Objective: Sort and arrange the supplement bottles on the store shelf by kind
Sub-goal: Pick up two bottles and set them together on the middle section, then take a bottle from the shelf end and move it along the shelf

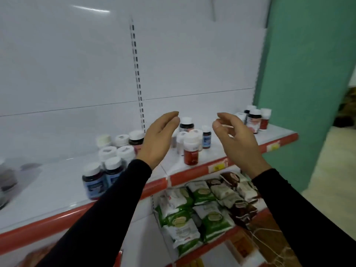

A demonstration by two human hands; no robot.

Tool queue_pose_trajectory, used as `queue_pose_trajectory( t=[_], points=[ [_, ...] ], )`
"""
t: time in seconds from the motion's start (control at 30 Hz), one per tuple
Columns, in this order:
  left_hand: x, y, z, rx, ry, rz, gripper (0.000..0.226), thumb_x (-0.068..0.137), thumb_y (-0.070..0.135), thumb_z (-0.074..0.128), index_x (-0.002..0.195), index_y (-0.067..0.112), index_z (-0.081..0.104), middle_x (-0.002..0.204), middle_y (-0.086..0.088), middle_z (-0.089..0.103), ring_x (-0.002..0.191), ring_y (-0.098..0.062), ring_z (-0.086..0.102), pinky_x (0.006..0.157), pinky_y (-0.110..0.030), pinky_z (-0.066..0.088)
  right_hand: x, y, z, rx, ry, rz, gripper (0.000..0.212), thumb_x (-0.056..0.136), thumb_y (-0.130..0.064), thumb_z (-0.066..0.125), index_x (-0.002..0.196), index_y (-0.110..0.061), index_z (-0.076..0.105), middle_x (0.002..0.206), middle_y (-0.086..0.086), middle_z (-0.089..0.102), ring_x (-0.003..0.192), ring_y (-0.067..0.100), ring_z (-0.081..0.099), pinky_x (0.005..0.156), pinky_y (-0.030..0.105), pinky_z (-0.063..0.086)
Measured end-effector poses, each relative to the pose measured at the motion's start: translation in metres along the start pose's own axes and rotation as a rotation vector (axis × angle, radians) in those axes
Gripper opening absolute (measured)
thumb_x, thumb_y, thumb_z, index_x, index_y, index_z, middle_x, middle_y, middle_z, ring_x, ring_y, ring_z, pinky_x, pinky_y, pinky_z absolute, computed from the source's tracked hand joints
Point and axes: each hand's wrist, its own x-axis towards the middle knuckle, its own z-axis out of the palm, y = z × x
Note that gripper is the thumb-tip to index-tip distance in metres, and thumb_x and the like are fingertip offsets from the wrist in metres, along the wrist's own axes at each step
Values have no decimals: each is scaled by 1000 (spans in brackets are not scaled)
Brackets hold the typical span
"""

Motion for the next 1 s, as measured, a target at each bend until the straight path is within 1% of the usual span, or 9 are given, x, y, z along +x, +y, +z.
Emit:
queue_pose_trajectory(
  t=[0.1,0.2,0.3,0.4,0.53,0.7,0.77,0.87,1.0],
  points=[
    [7,-3,57,-42,-75,14,36,99,35,51,132,24,60,130,14,61,115,12,54,86,-3,40,-3,27,-55,-66,95,25,32,96,-42,56,124,-27,58,118,-12,61,94,-24,54,75,0,41],
    [15,-7,115,-47,-136,7,36,99,32,52,133,25,59,128,17,59,110,18,52,83,-4,41,-5,62,-107,-92,160,60,38,95,-43,56,126,-20,61,118,-12,64,101,-11,59,81,7,45],
    [27,-11,175,-21,-155,-5,36,99,31,52,133,25,58,130,16,58,110,21,49,84,-5,41,-1,103,-160,-105,202,86,26,95,-44,56,114,-28,62,109,-16,65,92,-17,59,73,2,43],
    [46,-11,238,10,-133,-11,34,99,29,53,132,21,60,130,10,60,107,16,53,79,3,37,13,146,-216,-115,227,95,21,94,-45,56,110,-33,62,105,-16,66,91,-9,62,82,18,50],
    [72,-9,311,40,-107,-15,30,98,31,53,125,24,63,120,20,63,109,8,56,88,-10,40,42,196,-275,-123,216,89,23,94,-48,54,109,-32,62,102,-20,65,92,2,65,83,28,52],
    [102,-17,352,78,-55,-53,28,99,31,50,123,25,64,121,15,65,109,4,58,92,-18,42,84,231,-305,-110,162,85,7,94,-45,56,97,-39,60,95,-25,65,84,-16,61,71,3,43],
    [117,-21,361,98,-31,-61,24,99,31,49,119,29,63,116,20,65,103,12,57,86,-13,41,104,243,-308,-95,143,89,10,93,-47,55,99,-40,60,98,-24,65,89,-10,63,77,11,47],
    [140,-30,371,99,3,-70,23,100,31,49,119,32,62,112,25,62,98,19,55,79,-6,39,133,262,-303,-55,93,117,19,93,-48,54,104,-35,62,100,-21,65,96,2,64,88,34,55],
    [173,-45,381,92,39,-65,25,99,32,50,121,30,61,112,25,62,97,24,52,74,1,38,167,283,-294,-48,52,114,37,88,-56,52,110,-28,64,102,-17,66,97,5,64,92,39,54]
  ],
)
